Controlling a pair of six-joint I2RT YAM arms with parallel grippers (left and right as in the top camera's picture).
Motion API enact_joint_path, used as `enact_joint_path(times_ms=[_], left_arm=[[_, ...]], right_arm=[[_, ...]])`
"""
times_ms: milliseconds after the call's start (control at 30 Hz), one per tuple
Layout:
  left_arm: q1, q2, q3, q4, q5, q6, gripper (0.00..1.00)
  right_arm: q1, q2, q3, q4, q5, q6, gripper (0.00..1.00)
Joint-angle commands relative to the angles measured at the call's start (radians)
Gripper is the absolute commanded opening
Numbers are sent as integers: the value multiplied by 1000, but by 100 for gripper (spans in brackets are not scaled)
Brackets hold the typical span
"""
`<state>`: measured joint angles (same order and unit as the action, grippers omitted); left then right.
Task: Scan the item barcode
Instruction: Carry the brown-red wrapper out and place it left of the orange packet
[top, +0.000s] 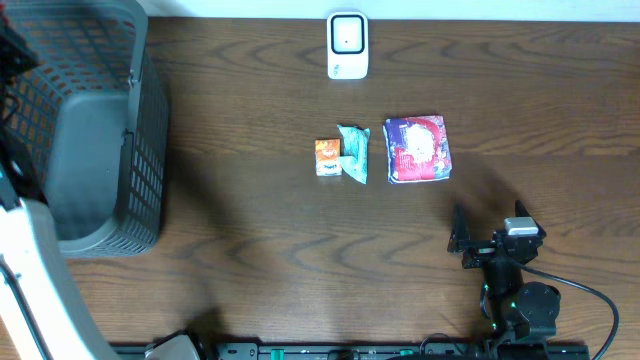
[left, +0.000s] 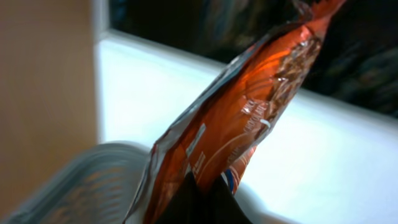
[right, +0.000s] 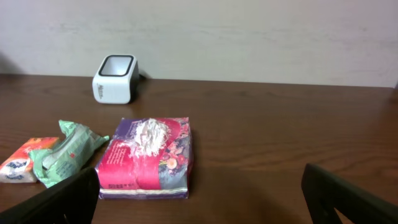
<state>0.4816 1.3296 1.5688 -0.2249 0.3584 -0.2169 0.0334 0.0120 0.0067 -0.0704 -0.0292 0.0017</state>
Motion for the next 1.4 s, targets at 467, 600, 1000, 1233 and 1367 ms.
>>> enact_joint_path(times_ms=[467, 600, 1000, 1233, 1367], left_arm=[[-668, 100, -3, -516, -216, -276, 7], [-750, 221, -3, -538, -240, -276, 7], [-846, 600, -3, -531, -281, -320, 7], [-848, 651, -3, -554, -265, -320, 39], [-845, 626, 0, -566, -261, -319, 50]], right_arm=[[-1, -5, -1, -4, 1, -14, 99], [-1, -6, -1, -4, 1, -14, 99], [-1, -6, -1, -4, 1, -14, 99], [-1, -6, -1, -4, 1, -14, 99], [-1, -5, -1, -4, 1, -14, 99]])
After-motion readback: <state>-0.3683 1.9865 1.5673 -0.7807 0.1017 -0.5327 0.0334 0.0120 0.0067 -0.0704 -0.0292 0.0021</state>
